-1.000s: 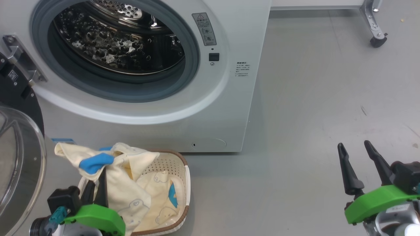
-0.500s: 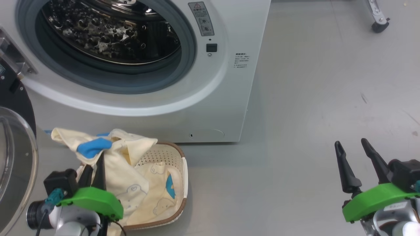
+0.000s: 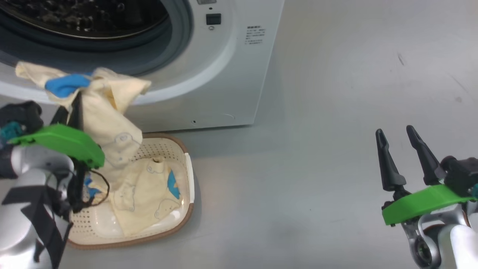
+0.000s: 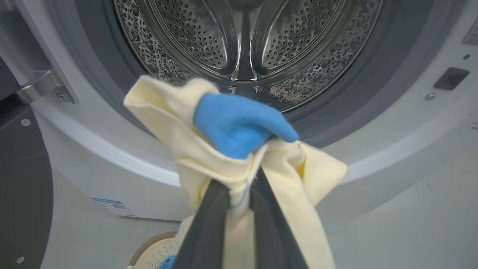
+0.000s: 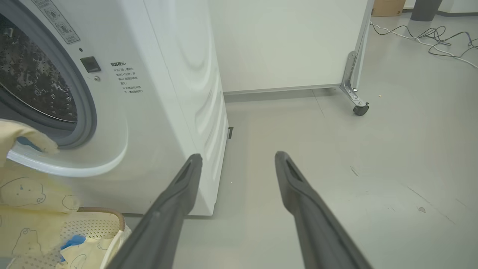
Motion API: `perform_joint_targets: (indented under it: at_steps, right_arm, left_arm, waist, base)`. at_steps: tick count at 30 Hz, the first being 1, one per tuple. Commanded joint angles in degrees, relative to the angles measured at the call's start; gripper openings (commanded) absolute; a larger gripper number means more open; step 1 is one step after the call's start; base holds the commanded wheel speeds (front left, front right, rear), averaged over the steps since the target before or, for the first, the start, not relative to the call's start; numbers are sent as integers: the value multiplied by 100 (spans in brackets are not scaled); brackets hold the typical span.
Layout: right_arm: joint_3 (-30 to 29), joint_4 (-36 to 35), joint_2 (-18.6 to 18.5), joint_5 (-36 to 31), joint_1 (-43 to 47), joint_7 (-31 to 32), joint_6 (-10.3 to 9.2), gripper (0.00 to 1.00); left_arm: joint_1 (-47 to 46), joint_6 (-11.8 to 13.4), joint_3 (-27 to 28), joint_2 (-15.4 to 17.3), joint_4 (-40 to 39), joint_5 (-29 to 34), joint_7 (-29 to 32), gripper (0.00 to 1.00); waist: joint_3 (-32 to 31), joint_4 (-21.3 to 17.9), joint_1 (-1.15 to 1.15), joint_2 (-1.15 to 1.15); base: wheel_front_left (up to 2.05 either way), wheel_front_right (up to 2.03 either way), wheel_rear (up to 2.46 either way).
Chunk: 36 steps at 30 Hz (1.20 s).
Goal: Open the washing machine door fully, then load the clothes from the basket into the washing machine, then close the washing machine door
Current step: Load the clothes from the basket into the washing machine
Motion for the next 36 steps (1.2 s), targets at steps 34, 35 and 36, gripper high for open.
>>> perform_joint_targets:
  at_steps: [34, 35, 36]
  right_arm:
    - [990, 979, -81, 839, -1432, -1144, 0, 100]
    - [995, 1005, -81, 856, -1441, -1157, 0, 100]
    - [994, 1027, -81, 867, -1442, -1169, 0, 100]
  left_arm:
    - [-4946, -729, 697, 2066, 1567, 293, 16, 0]
    - [-5015, -718, 698, 2095, 1644, 350, -149, 0]
    - [-5063, -729, 648, 2136, 1724, 439, -257, 0]
  waist:
    - [2314, -1802, -1, 0]
    - [2316, -1829, -1, 0]
    - [2316, -1849, -1, 0]
  base:
    - [0, 0, 0]
    - [0, 0, 0]
    - [0, 0, 0]
